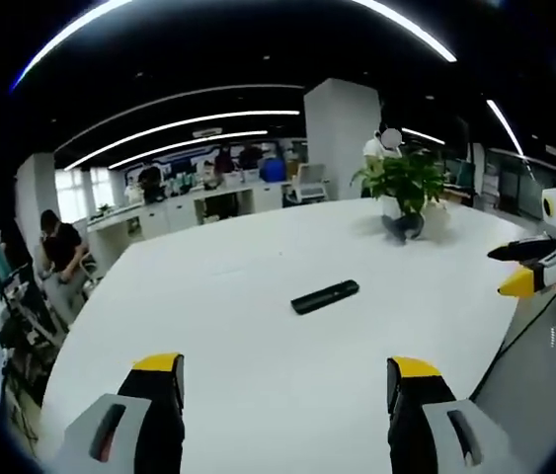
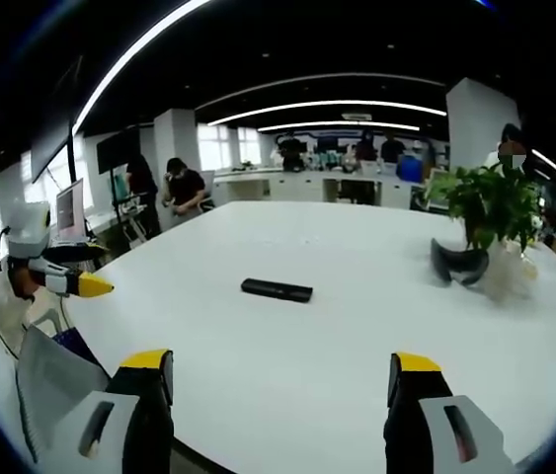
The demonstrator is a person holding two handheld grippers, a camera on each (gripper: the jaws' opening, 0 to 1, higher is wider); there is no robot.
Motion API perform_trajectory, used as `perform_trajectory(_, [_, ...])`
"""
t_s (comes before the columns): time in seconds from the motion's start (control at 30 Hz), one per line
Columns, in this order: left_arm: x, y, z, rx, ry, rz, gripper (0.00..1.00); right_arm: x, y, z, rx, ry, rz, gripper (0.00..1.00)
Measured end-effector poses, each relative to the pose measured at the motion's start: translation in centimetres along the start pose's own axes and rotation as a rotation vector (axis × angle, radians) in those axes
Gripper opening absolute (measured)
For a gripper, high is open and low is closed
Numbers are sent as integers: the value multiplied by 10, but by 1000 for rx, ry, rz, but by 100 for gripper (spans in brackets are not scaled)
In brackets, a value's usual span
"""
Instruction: Press the specified remote control buttons in sequence, fully releasing each button before pressing the next.
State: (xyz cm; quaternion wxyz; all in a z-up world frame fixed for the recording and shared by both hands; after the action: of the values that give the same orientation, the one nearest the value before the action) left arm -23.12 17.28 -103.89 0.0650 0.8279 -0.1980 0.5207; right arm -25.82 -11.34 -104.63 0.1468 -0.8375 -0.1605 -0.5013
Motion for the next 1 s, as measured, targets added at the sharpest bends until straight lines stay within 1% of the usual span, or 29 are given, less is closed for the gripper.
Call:
perform_trajectory(0.03, [3, 1, 2, -12, 3, 15, 90, 0, 0, 0, -1, -2, -1, 89])
perform_trajectory(0.1, [6, 4, 7, -39, -11, 39, 87, -2, -1, 0, 0, -8, -2, 89])
perform_trajectory(0.2, [10, 8, 15, -73, -31, 72, 88, -3, -2, 0, 2, -16, -4, 89])
perform_trajectory(0.23, [13, 12, 18, -88, -40, 86, 88, -3, -2, 0, 1, -17, -7, 89])
perform_trajectory(0.4, [24, 20, 31, -136, -56, 144, 87, -1, -1, -1, -1, -19, -8, 88])
perform_trajectory(0.43, [27, 22, 34, -150, -64, 167, 86, 0, -1, -1, -1, -21, -9, 88])
perform_trajectory(0.5, [31, 24, 40, -161, -71, 186, 84, 0, 0, -2, -3, -24, -13, 88])
perform_trajectory(0.57, [36, 27, 45, -186, -79, 205, 83, 1, 0, -2, -4, -23, -14, 88])
perform_trajectory(0.73, [46, 28, 60, -216, -105, 253, 80, 4, -1, -4, -3, -18, -13, 87])
perform_trajectory(0.77, [49, 28, 63, -225, -104, 274, 80, 4, -1, -4, -3, -16, -13, 87])
perform_trajectory(0.9, [53, 30, 75, -246, -126, 322, 79, 3, 0, -3, 0, -23, -9, 86])
perform_trajectory(1.0, [57, 32, 86, -265, -138, 372, 79, 2, -2, -4, 6, -26, -7, 81])
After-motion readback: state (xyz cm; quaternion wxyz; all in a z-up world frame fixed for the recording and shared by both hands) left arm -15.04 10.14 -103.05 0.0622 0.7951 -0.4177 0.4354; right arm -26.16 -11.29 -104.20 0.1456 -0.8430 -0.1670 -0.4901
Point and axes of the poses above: the point that each gripper's makers call its tool centre point, and the gripper's own axes: z roughly forward along the fingers, y roughly to its right, x roughly out of its top, the point moved 1 cm from there along -z, roughly backward along the fingers, and after that the axes turned 1 degree about z, right-handed, at the moved point
